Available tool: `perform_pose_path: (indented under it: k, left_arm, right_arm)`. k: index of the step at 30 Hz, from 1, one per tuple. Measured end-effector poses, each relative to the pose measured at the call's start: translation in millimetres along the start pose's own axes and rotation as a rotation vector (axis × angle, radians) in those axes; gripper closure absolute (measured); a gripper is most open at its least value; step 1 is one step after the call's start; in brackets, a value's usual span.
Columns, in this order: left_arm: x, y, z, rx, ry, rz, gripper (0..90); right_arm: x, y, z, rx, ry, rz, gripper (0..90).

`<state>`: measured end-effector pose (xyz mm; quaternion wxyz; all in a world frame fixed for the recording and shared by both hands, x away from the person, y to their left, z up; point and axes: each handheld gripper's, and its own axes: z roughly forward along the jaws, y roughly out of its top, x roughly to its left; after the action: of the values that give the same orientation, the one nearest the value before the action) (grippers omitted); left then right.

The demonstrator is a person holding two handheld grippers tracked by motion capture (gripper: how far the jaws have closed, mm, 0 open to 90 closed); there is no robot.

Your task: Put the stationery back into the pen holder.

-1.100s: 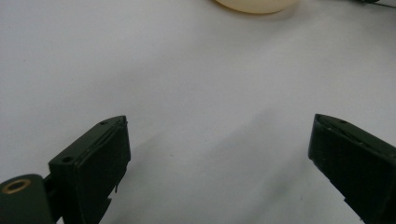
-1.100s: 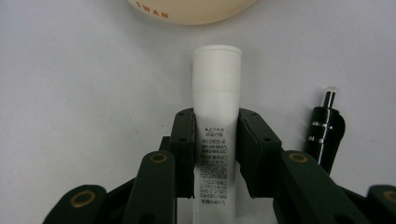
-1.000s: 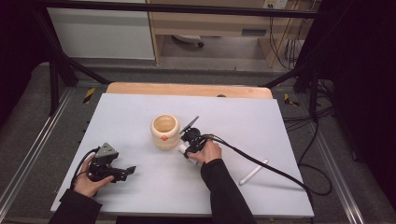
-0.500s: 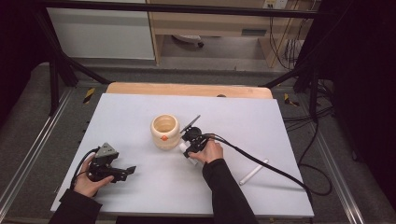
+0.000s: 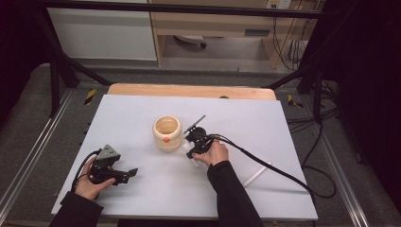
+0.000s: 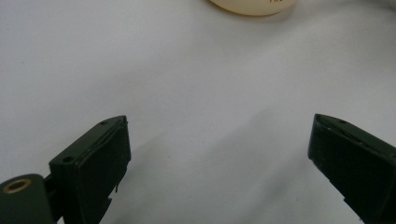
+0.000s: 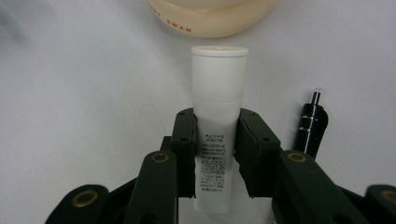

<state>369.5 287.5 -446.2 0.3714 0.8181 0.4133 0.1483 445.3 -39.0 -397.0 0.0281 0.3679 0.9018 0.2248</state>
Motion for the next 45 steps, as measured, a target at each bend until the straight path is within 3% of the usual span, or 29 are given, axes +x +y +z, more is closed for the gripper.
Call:
perform_pose_path:
  k: [9,15,31,45]
  left_arm:
    - [-0.1,0.1,-0.2,-0.002,-0.001,-0.001,5.9]
    - [-0.1,0.1,-0.4,-0.003,-0.001,-0.001,5.9]
    - [-0.8,0.2,-0.5,-0.002,-0.003,0.001,5.9]
    - [-0.9,0.4,-0.7,-0.003,-0.003,0.0,5.9]
  right_arm:
    - [-2.6,-5.0,-11.3,-0.046,0.007,0.008,70.0]
    - [-5.4,-10.4,-21.5,-0.112,0.011,0.013,69.9]
    - [-5.5,-28.1,-48.7,-0.312,0.031,0.019,69.9]
    - [-2.1,-28.6,-72.4,-0.518,0.064,0.055,69.9]
